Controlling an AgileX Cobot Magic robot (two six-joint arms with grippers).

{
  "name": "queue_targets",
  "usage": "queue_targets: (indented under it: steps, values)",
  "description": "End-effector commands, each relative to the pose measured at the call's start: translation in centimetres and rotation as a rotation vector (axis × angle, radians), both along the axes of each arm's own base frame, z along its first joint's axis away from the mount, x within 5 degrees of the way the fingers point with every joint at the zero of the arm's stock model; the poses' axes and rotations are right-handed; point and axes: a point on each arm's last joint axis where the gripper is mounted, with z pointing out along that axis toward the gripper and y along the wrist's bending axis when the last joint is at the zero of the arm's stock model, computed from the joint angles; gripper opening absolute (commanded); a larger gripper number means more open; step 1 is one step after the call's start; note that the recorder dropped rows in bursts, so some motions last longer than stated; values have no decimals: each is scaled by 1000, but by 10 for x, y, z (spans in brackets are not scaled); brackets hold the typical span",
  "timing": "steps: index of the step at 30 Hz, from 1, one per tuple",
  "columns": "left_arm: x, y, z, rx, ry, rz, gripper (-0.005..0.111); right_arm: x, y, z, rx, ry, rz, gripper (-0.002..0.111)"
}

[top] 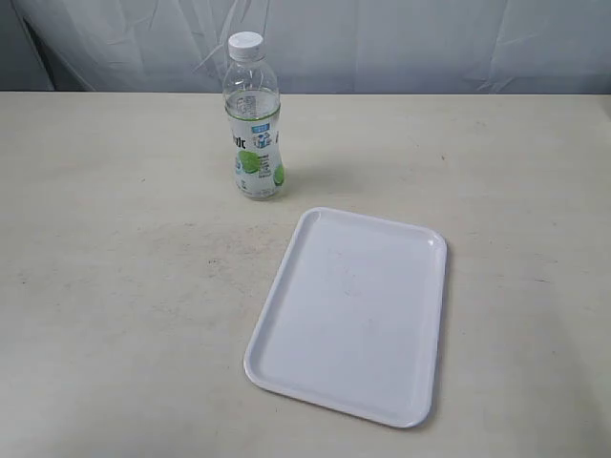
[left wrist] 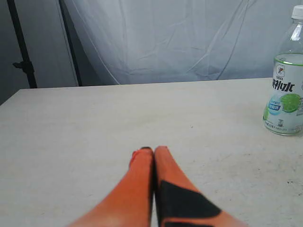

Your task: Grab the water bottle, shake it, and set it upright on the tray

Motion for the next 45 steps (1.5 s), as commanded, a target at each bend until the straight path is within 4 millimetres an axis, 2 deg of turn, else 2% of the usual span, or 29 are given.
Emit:
queue_targets:
  steps: [1, 4, 6, 8, 10, 13, 15, 18, 20, 21, 22, 23, 24, 26, 27, 29, 30, 31, 32, 34, 35, 37, 38, 42, 45]
  values:
    - [0, 0, 0, -5, -12, 7, 0, -5, -3, 28, 176, -327, -9, 3]
    - [0, 0, 0, -5, -12, 7, 0, -12, -9, 44, 284, -528, -30, 3]
    - [0, 0, 0, -5, -12, 7, 0, -15, -11, 49, 477, -605, 10, 3]
    - [0, 0, 0, -5, -12, 7, 0, -14, -10, 47, 767, -577, 96, 3]
    - [0, 0, 0, -5, -12, 7, 0, -10, -6, 41, 933, -493, 151, 3]
    - [0, 0, 0, -5, -12, 7, 0, -8, 0, 37, 896, -413, 185, 1]
    - [0, 0, 0, -5, -12, 7, 0, -9, 3, 39, 832, -418, 212, -1]
    - [0, 0, 0, -5, -12, 7, 0, -3, 5, 51, 730, -375, 195, -1]
    - [0, 0, 0, -5, -12, 7, 0, 17, 5, 74, 593, -322, 152, -1]
    - [0, 0, 0, -5, -12, 7, 0, 35, 7, 93, 521, -345, 173, -1]
    - [0, 0, 0, -5, -12, 7, 0, 47, 9, 103, 493, -362, 205, -1]
    - [0, 0, 0, -5, -12, 7, 0, 71, 18, 119, 396, -393, 300, -1]
    - [0, 0, 0, -5, -12, 7, 0, 87, 23, 126, 339, -381, 347, -1]
    - [0, 0, 0, -5, -12, 7, 0, 140, 37, 133, 204, -288, 498, -1]
    - [0, 0, 0, -5, -12, 7, 0, 168, 45, 128, 175, -226, 568, -1]
    - [0, 0, 0, -5, -12, 7, 0, 206, 57, 117, 175, -135, 637, -1]
    - [0, 0, 0, -5, -12, 7, 0, 236, 71, 101, 166, -65, 691, 2]
    - [0, 0, 0, -5, -12, 7, 0, 251, 80, 91, 161, -32, 723, 7]
    - [0, 0, 0, -5, -12, 7, 0, 274, 100, 70, 151, 25, 796, 23]
    - [0, 0, 0, -5, -12, 7, 0, 291, 122, 52, 121, 53, 880, 48]
    - [0, 0, 0, -5, -12, 7, 0, 304, 142, 39, 86, 59, 928, 75]
    - [0, 0, 0, -5, -12, 7, 0, 314, 163, 26, 55, 73, 967, 102]
    - [0, 0, 0, -5, -12, 7, 0, 318, 183, 16, 42, 87, 1008, 104]
    - [0, 0, 0, -5, -12, 7, 0, 321, 237, -3, -33, 67, 1116, 104]
    - [0, 0, 0, -5, -12, 3, 0, 319, 256, -6, -78, 45, 1150, 104]
